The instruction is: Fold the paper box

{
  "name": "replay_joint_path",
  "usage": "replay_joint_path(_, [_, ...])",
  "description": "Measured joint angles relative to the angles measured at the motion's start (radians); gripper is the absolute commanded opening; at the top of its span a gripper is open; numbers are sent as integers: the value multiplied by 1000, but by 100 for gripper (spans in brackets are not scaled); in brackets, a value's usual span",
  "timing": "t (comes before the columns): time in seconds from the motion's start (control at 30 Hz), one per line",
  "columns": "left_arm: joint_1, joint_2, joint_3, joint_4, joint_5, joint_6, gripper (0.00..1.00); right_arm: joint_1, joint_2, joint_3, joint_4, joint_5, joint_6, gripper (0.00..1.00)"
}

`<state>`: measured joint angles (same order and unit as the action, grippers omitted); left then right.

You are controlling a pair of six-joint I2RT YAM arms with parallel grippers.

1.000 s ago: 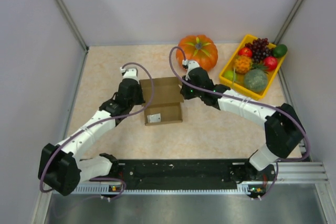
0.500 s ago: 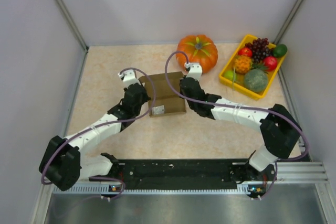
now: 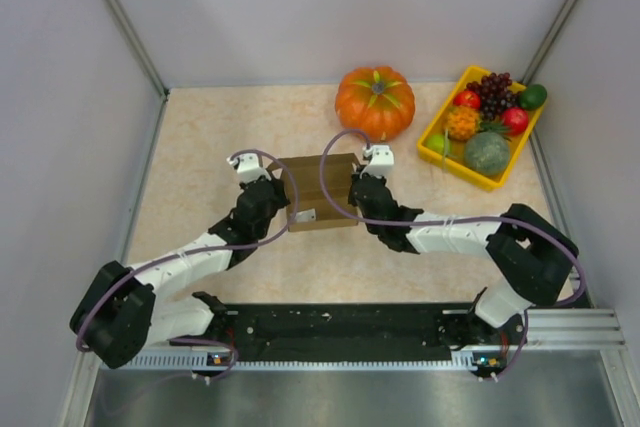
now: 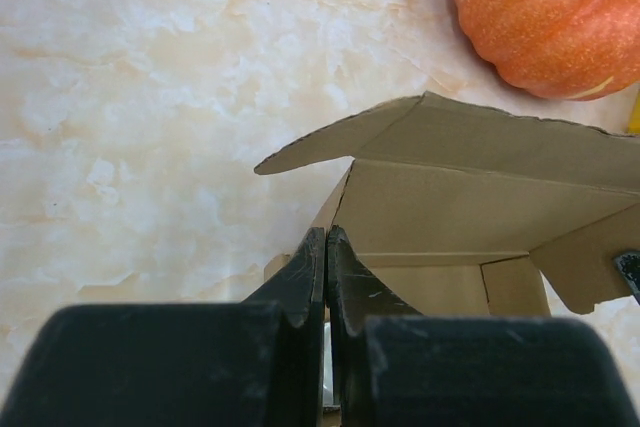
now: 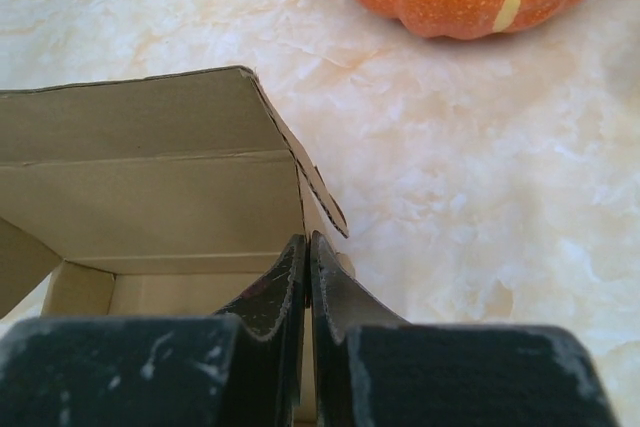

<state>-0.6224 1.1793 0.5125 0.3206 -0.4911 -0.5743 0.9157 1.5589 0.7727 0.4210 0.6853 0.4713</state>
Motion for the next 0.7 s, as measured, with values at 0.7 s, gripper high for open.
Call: replay_joint_path(0.7, [-108,-52,-131,76,-18,-126,0,71,-69,-235,231,38,-59,0])
